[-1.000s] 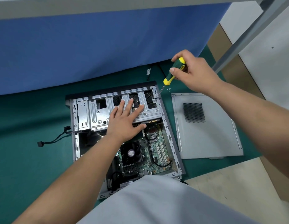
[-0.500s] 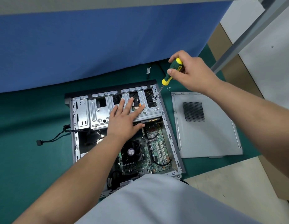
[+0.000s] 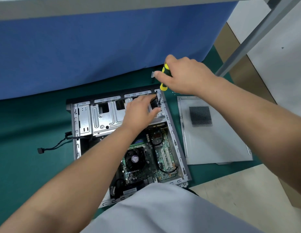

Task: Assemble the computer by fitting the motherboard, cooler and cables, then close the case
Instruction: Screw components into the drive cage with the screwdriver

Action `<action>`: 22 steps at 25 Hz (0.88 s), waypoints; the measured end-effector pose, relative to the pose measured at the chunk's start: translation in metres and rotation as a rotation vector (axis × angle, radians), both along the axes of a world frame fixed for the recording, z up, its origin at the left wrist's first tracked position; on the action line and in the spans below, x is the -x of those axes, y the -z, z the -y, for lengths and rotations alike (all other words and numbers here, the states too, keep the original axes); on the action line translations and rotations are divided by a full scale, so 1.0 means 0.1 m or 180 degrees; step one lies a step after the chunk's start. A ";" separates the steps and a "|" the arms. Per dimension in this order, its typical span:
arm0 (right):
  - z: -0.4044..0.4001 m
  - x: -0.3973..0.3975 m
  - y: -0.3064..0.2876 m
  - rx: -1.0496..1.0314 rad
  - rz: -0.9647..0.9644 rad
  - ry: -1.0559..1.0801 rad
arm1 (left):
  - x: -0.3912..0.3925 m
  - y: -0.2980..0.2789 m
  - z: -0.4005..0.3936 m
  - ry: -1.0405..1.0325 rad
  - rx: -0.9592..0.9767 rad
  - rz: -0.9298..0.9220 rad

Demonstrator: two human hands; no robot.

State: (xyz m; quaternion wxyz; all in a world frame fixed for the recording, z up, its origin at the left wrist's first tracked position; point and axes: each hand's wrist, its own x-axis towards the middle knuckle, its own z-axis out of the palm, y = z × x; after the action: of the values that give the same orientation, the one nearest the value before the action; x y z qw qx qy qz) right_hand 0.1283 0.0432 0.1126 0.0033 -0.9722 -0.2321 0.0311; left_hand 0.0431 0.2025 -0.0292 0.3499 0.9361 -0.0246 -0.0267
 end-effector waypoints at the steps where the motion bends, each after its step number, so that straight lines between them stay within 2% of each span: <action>1: 0.01 -0.04 -0.07 -0.0072 -0.0303 -0.0147 | -0.13 -0.08 0.10 -0.0095 0.0450 -0.0135; 3: 0.03 -0.11 -0.19 -0.0132 -0.0638 -0.0380 | -0.36 -0.21 0.26 -0.0347 0.0954 -0.0419; 5: 0.00 -0.08 -0.20 -0.0136 -0.0380 -0.0213 | -0.48 -0.22 0.34 -0.0512 0.0927 -0.0438; 7: -0.08 -0.02 -0.17 0.0232 0.0076 0.0205 | -0.51 -0.20 0.36 -0.0637 0.0965 -0.0424; 9: -0.07 -0.02 -0.17 0.0434 0.0213 0.0138 | -0.51 -0.18 0.35 -0.0674 0.1016 -0.0417; 13: 0.14 -0.17 -0.38 0.0170 -0.1123 -0.0894 | -0.61 -0.25 0.22 -0.0300 0.0888 -0.0673; 15: 0.14 -0.15 -0.40 0.0185 -0.0880 -0.0742 | -0.64 -0.30 0.16 -0.0021 0.0987 -0.0925; 17: 0.03 -0.10 -0.30 0.0438 -0.0184 -0.0150 | -0.63 -0.34 0.16 0.0152 0.1122 -0.1066; 19: -0.10 -0.02 -0.26 0.0539 0.0218 0.0215 | -0.61 -0.32 0.21 -0.0043 0.1208 -0.1026; 20: -0.12 -0.02 -0.24 0.0513 0.0243 0.0258 | -0.59 -0.31 0.24 -0.0184 0.1160 -0.0918; 22: -0.06 -0.06 -0.23 0.0593 0.0010 -0.0181 | -0.59 -0.29 0.27 -0.0320 0.0945 -0.0677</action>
State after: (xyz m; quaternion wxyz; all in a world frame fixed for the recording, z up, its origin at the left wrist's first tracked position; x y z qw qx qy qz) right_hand 0.1343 0.0489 0.1360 -0.0884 -0.9614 -0.2557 0.0511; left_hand 0.1025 0.1755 -0.0006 0.4856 0.8662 0.0557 -0.1040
